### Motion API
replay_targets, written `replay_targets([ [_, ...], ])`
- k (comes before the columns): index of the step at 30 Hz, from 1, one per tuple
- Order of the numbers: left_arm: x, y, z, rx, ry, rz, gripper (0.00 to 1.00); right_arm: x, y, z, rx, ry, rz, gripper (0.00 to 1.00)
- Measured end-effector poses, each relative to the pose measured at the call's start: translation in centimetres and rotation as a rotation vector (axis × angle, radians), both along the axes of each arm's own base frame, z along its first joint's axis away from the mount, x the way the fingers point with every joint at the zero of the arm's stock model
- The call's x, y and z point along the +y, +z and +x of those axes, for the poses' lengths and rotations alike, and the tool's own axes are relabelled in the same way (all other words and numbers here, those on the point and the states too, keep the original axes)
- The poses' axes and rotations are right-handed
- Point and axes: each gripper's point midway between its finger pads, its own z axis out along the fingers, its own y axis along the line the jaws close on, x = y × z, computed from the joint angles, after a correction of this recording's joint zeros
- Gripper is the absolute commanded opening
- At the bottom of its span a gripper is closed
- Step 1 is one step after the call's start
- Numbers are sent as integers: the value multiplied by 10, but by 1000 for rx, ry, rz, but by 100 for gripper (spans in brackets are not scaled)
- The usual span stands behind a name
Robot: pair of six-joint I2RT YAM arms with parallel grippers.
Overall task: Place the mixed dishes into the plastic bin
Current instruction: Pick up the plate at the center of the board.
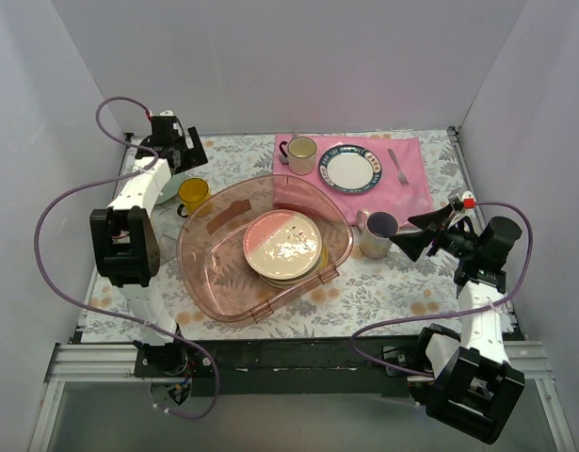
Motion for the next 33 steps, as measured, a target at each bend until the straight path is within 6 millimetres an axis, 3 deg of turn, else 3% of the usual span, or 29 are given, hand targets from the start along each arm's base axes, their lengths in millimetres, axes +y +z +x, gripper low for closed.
replay_targets([
  [6, 23, -46, 30, 94, 61, 114, 85, -1, -5, 1, 27, 0, 11, 99],
  [13, 40, -104, 33, 229, 100, 208, 76, -3, -11, 3, 54, 3, 26, 99],
  [17, 49, -101, 42, 219, 118, 252, 74, -4, -12, 3, 58, 3, 28, 99],
  [27, 59, -110, 42, 248, 124, 333, 71, -6, -12, 3, 57, -1, 29, 99],
  [33, 62, -122, 53, 256, 108, 362, 66, -5, -12, 3, 57, 1, 29, 99],
])
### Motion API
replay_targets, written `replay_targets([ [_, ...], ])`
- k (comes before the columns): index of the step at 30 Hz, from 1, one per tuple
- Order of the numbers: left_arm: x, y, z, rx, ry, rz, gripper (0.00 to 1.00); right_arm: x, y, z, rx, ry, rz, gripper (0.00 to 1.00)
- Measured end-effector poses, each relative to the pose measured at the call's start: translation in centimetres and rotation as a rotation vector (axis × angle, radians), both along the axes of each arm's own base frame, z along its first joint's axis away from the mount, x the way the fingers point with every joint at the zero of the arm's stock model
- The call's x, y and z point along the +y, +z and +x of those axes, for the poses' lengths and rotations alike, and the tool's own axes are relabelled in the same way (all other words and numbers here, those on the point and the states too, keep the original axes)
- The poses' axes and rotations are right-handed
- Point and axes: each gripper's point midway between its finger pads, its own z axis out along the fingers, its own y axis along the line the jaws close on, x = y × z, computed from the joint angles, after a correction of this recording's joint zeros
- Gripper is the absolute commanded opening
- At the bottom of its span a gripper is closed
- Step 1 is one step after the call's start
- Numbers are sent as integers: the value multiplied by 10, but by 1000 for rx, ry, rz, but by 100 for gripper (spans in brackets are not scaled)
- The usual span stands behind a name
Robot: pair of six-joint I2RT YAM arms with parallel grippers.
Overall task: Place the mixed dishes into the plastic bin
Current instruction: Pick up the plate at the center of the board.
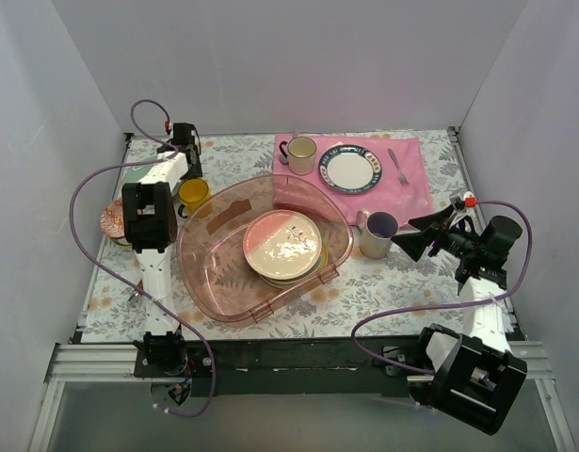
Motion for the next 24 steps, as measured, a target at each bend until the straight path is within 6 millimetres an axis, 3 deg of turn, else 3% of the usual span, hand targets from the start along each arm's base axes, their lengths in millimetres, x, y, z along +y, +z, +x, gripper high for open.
replay_targets([
  [4, 1, -1, 9, -6, -12, 14, 64, 0, 0, 0, 0, 2, 0, 99],
  [8, 2, -1, 16, -18, -20, 27, 55, 0, 0, 0, 0, 2, 1, 99],
  [12, 4, -3, 15, -11, -18, 39, 32, 0, 0, -1, 2, 4, 3, 99],
  [18, 3, -3, 16, 2, -36, 71, 10, 1, 1, -1, 5, 8, 8, 99],
  [19, 4, -1, 15, 9, -39, 86, 2, 1, 1, -1, 5, 8, 8, 99],
  [24, 10, 21, 21, -13, -34, 139, 0, 1, 1, -1, 5, 8, 8, 98],
])
